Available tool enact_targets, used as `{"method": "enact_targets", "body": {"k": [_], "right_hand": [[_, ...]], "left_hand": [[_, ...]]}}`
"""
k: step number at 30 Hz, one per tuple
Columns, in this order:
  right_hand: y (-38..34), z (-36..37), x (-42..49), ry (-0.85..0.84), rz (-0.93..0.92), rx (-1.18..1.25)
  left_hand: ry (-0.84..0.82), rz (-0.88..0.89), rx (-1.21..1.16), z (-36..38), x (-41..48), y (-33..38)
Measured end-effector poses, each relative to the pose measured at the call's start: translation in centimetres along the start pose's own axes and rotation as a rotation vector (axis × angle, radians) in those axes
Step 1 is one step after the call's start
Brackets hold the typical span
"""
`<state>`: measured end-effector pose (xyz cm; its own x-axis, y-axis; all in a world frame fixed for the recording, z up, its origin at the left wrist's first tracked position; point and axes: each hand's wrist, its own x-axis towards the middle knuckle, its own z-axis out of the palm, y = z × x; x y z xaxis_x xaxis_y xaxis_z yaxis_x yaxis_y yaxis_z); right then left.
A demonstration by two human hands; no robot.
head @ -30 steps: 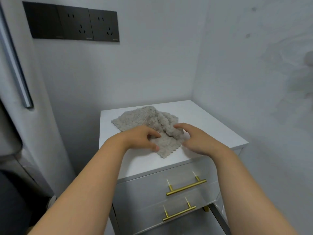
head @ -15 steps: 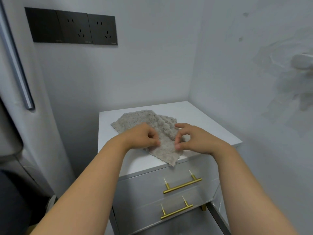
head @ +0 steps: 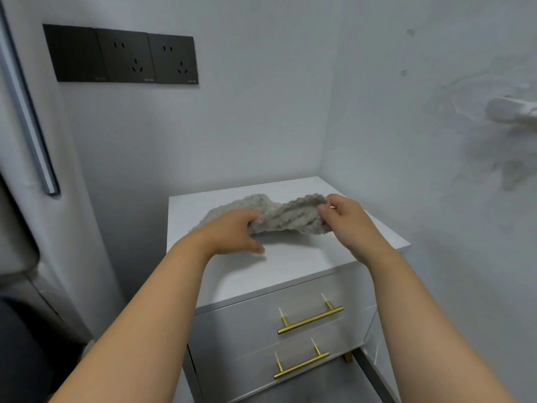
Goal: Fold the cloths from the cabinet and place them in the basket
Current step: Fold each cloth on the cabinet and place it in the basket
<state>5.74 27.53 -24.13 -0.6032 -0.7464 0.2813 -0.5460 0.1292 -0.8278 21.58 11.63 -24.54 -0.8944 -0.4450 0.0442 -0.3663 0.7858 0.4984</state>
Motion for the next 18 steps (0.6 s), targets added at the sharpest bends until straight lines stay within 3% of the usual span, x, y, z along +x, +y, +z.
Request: {"method": "enact_targets", "body": {"k": [3, 5, 7, 9, 12, 18], "right_hand": [[0.1, -0.4, 0.2, 0.167, 0.032, 0.096], [-0.3, -1.0, 0.3, 0.265, 0.034, 0.198], [-0.9, -2.0, 0.4, 0.292, 0.064, 0.429], [-1.7, -3.0, 0.4, 0.255, 0.124, 0.705], [-2.3, -3.7, 0.6, 0.233, 0.217, 0.901], [-2.1, -3.7, 1.9, 0.213, 0.462, 1.111]], "left_hand": [[0.246, -0.042, -0.041, -0.2, 0.2, -0.5], [0.281, -0.092, -0.212, -0.7, 0.0, -0.4], [0.182, -0.077, -0.566, -1.8, -0.5, 0.2], [-0.028, -0.022, -0.927, -2.8, -1.3, 0.9], [-0.133, 0.039, -1.116, -3.7, -1.5, 1.5], [0.260, -0.010, -1.096, -5.1, 0.1, 2.0]]}}
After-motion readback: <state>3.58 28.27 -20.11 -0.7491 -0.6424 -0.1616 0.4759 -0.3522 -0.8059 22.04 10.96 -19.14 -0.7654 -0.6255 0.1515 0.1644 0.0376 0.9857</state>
